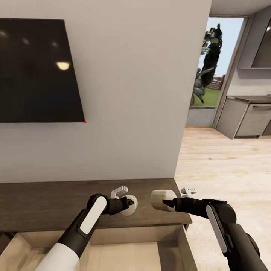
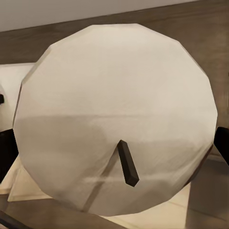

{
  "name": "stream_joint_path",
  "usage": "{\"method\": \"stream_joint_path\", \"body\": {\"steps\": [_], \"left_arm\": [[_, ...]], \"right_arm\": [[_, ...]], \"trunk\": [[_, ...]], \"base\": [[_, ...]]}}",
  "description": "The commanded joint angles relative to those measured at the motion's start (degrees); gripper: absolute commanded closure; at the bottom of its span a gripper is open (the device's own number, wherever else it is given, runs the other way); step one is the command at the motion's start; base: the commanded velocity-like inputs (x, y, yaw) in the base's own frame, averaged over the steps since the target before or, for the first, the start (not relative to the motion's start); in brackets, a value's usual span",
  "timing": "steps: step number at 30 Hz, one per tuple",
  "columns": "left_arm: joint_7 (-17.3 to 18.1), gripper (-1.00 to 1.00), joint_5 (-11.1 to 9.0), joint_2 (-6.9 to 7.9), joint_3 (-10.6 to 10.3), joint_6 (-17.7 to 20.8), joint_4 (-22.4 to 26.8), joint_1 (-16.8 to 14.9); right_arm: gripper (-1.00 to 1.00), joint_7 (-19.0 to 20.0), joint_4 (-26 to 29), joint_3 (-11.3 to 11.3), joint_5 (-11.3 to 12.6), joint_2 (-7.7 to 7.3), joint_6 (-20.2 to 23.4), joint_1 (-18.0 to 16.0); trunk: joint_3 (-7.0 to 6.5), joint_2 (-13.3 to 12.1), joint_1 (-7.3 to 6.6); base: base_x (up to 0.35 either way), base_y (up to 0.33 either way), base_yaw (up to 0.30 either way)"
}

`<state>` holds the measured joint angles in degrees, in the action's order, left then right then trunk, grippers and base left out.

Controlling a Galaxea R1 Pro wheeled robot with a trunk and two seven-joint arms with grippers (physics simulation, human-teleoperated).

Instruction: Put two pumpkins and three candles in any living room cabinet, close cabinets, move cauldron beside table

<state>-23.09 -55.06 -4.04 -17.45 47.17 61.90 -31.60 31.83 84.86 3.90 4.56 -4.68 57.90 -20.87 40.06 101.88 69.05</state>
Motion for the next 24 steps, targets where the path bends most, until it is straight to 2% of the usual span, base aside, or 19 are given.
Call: {"method": "stream_joint_path", "body": {"steps": [1,6,13,24], "left_arm": [[-0.56,1.0,-0.66,0.0,-0.02,0.03,0.06,-0.04],[-0.13,1.0,-1.05,0.0,-0.08,0.32,0.06,-0.04],[0.1,1.0,-5.72,0.53,0.12,6.09,3.02,0.04],[-0.02,1.0,-6.28,0.62,0.05,6.61,3.5,0.05]], "right_arm": [[1.0,-0.14,0.03,0.05,0.54,0.01,0.42,-0.05],[1.0,-0.13,-0.18,0.05,0.54,0.01,0.44,-0.05],[1.0,-0.09,-0.49,-0.03,0.54,-0.03,0.46,-0.05],[1.0,-0.06,-0.5,-0.04,0.54,-0.06,0.5,-0.05]], "trunk": [[0.24,0.45,0.22],[1.14,2.45,1.32],[1.32,2.85,1.54],[1.32,2.85,1.54]], "base": [[0.0,0.0,0.0],[0.0,0.0,0.0],[0.0,0.0,0.0],[-0.074,0.0,0.0]]}}
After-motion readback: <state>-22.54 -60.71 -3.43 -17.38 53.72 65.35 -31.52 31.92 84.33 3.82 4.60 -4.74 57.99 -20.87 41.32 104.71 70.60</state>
